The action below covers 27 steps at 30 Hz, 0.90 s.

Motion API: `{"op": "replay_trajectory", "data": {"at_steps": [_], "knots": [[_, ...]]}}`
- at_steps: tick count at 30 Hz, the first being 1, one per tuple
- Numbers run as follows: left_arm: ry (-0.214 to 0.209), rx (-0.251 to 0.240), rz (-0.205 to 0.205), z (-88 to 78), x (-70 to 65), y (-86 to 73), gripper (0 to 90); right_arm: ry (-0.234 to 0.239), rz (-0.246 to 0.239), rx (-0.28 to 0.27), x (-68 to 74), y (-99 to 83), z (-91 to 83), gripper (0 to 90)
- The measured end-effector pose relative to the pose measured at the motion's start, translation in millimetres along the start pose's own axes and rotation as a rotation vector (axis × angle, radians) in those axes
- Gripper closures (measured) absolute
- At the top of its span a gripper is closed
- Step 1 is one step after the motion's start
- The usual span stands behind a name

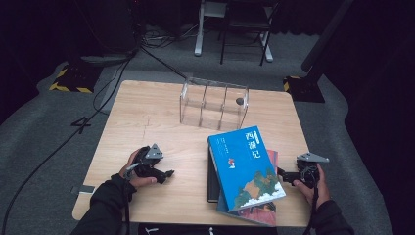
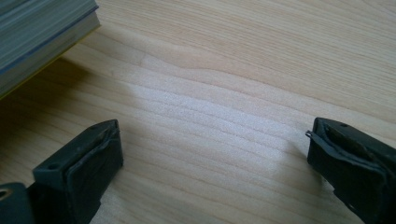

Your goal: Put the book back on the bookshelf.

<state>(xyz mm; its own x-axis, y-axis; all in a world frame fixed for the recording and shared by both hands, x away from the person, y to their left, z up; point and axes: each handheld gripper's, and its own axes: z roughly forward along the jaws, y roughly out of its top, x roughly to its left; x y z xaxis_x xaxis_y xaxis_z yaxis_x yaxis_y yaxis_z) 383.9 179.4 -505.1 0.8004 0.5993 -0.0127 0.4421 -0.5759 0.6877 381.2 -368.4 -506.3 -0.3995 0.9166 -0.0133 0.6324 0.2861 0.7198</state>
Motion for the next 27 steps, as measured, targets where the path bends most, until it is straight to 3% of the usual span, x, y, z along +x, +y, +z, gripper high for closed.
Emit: {"op": "replay_trajectory", "data": {"at_steps": [13, 15, 16, 18, 19, 21, 27], "knots": [[0.007, -0.001, -0.007, 0.1, -1.0, 0.1, 12.9, 0.042, -0.036, 0.011, -3.2, 1.4, -0.2, 4.2], [0.009, -0.001, -0.012, 0.2, -1.5, 0.1, 12.8, 0.046, -0.04, 0.02, -4.3, 2.5, -1.2, 7.6], [0.012, -0.001, -0.014, 0.2, -1.8, 0.2, 12.8, 0.058, -0.048, 0.015, -6.0, 3.2, -4.6, 20.6], [0.013, -0.001, -0.015, 0.2, -2.0, 0.2, 12.8, 0.064, -0.048, 0.018, -6.8, 3.7, -6.3, 22.7], [0.012, -0.001, -0.015, 0.3, -2.0, 0.2, 12.8, 0.062, -0.043, 0.012, -8.9, 5.7, -12.5, 15.0], [0.013, -0.001, -0.016, 0.3, -2.2, 0.2, 12.8, 0.075, -0.05, -0.014, -10.6, 8.6, -20.9, 20.5], [0.016, -0.001, -0.017, 0.2, -2.4, 0.3, 12.9, 0.089, -0.06, -0.078, -12.8, 18.5, -42.1, 21.8]]}}
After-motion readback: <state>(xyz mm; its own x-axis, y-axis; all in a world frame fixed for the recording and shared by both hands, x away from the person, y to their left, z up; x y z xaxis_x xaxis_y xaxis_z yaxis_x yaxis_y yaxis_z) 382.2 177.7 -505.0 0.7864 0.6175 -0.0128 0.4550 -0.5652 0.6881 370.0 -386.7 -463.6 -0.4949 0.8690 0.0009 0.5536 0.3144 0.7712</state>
